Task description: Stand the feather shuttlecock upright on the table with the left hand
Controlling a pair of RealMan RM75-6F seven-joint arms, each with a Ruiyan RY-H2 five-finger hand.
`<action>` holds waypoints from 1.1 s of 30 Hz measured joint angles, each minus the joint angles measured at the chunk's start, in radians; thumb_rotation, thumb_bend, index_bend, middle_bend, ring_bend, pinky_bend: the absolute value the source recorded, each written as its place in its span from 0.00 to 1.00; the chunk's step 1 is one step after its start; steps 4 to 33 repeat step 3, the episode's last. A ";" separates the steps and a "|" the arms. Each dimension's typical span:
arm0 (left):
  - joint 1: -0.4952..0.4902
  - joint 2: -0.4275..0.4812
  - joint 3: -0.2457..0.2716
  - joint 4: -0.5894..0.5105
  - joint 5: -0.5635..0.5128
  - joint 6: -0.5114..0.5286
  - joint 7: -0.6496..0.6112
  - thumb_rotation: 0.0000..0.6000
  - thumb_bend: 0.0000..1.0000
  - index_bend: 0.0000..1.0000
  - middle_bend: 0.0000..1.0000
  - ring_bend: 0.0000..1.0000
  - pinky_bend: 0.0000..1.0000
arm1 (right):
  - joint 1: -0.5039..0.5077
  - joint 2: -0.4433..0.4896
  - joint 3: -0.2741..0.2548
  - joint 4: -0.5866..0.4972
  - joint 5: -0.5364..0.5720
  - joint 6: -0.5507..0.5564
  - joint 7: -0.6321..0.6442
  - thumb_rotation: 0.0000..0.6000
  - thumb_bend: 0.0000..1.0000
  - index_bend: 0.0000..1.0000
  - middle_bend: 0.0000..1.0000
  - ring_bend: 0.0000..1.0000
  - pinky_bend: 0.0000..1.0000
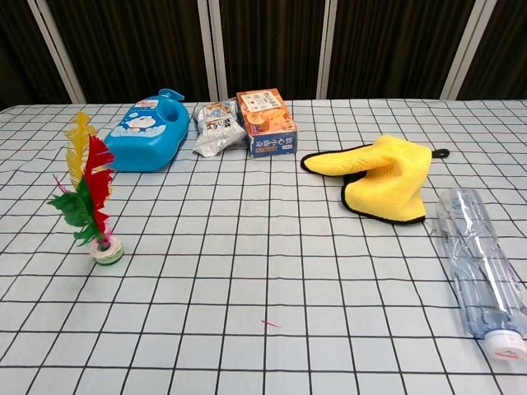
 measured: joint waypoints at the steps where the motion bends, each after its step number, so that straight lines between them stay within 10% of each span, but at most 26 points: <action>1: 0.015 0.009 0.010 0.020 0.010 0.019 -0.005 1.00 0.13 0.00 0.00 0.00 0.00 | 0.001 -0.001 0.000 0.000 -0.001 -0.001 -0.003 1.00 0.39 0.00 0.00 0.00 0.00; 33: 0.061 0.037 0.041 0.072 0.026 0.059 -0.028 1.00 0.13 0.00 0.00 0.00 0.00 | 0.001 -0.002 -0.002 -0.001 -0.004 -0.001 -0.008 1.00 0.39 0.00 0.00 0.00 0.00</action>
